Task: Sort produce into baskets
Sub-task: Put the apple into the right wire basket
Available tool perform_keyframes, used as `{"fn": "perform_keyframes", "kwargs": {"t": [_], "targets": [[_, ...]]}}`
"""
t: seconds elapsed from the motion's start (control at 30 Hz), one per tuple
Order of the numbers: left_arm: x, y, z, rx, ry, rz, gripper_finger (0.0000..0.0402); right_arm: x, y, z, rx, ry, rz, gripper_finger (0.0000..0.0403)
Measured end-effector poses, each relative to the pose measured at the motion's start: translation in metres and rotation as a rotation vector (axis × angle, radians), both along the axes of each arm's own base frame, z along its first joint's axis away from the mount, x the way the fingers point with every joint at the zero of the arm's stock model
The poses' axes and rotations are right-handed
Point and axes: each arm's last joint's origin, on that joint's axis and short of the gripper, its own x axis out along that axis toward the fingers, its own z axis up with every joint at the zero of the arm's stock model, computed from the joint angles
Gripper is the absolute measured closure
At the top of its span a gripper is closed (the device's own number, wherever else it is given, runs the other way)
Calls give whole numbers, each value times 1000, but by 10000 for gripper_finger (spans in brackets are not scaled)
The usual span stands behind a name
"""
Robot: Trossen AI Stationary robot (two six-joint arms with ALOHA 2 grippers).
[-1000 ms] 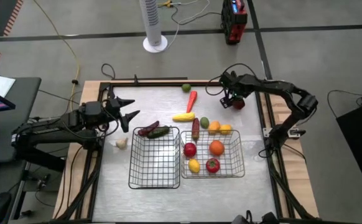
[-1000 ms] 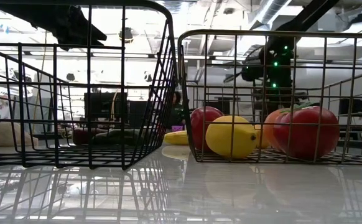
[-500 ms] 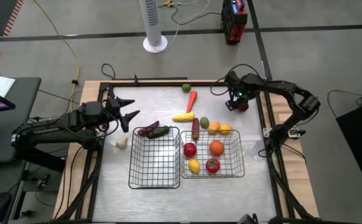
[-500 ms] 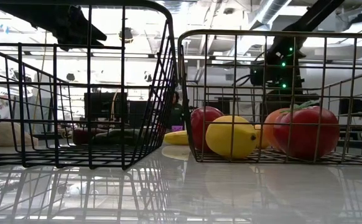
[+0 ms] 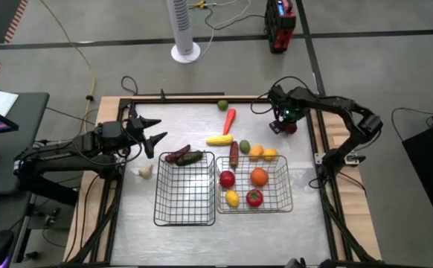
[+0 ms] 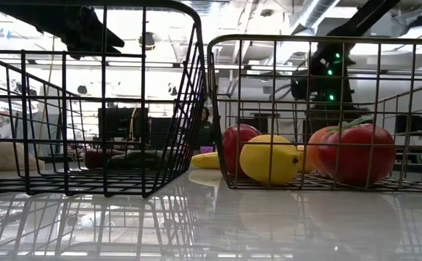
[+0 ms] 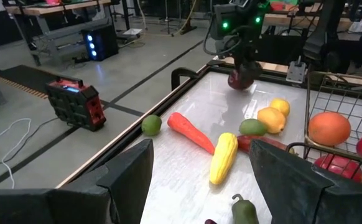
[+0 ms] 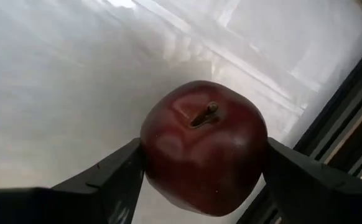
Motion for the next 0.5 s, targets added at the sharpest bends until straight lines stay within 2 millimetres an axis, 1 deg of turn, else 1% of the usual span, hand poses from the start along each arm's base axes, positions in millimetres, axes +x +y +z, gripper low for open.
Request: {"fn": "perform_keyframes", "kwargs": {"t": [0.1, 0.17, 0.27, 0.33, 0.43, 0.5], "targets": [[0, 0, 0, 0, -1, 1, 145, 14, 9, 20, 25, -121, 65, 84], [0, 0, 0, 0, -1, 1, 145, 26, 24, 36, 90, -270, 137, 84], [0, 0, 0, -3, -2, 2, 145, 44, 55, 61, 167, -498, 316, 84], [0, 0, 0, -2, -3, 2, 145, 52, 79, 77, 185, -615, 427, 84], [0, 0, 0, -2, -3, 6, 145, 59, 113, 97, 182, -737, 554, 84], [0, 0, 0, -1, -3, 9, 145, 60, 134, 107, 176, -783, 604, 84]]}}
